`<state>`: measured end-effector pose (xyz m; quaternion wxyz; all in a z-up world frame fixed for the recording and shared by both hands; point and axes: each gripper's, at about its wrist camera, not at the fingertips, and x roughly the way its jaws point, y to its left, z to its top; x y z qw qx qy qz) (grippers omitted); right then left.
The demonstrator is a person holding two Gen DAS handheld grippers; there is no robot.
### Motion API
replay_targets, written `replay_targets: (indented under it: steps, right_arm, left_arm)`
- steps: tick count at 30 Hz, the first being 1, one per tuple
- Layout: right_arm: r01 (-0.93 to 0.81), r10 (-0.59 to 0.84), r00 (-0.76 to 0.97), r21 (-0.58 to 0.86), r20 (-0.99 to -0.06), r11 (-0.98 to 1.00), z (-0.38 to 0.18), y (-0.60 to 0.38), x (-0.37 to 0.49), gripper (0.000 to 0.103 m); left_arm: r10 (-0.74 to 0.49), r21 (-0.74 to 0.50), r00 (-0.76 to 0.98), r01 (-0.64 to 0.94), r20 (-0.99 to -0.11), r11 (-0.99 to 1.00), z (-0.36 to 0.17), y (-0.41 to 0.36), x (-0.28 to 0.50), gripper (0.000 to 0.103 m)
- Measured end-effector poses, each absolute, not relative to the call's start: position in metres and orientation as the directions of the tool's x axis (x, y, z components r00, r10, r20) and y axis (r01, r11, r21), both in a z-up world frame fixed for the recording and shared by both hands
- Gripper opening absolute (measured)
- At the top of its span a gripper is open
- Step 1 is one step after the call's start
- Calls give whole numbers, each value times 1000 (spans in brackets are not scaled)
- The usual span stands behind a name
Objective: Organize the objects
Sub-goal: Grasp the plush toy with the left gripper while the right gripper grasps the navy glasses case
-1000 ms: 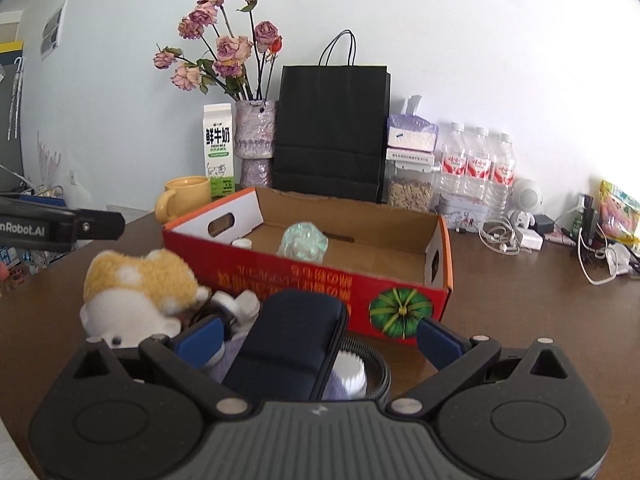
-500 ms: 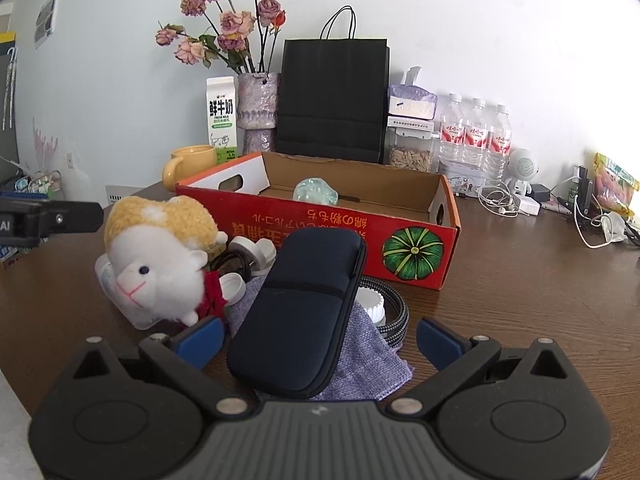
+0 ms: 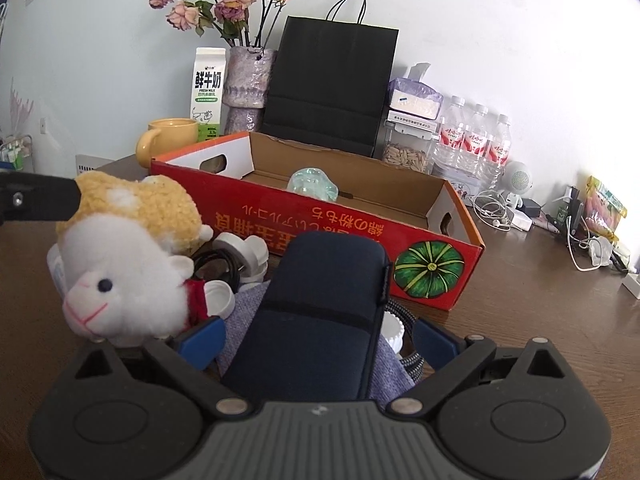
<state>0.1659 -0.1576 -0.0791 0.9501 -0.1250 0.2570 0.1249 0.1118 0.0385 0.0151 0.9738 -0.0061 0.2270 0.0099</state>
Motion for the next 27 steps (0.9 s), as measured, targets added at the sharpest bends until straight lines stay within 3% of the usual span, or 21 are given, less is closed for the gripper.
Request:
replay_targets:
  steps: [5, 13, 19, 27]
  right_arm:
    - [-291, 149, 828, -187, -541, 938, -86, -150, 175, 79]
    - [-320, 175, 823, -186, -540, 929, -87, -153, 174, 75]
    - [-340, 217, 818, -144, -533, 929, -85, -162, 172, 73]
    - [-354, 249, 812, -108, -528, 929, -85, -168, 172, 72]
  left_arm:
    - [0, -16, 895, -8, -447, 1000, 15, 38, 119, 103]
    - [-31, -34, 890, 17, -455, 999, 14, 35, 129, 103]
    - [-106, 3, 885, 120, -454, 993, 13, 23, 134, 103]
    - [-109, 21, 856, 138, -506, 990, 19, 19, 164, 103]
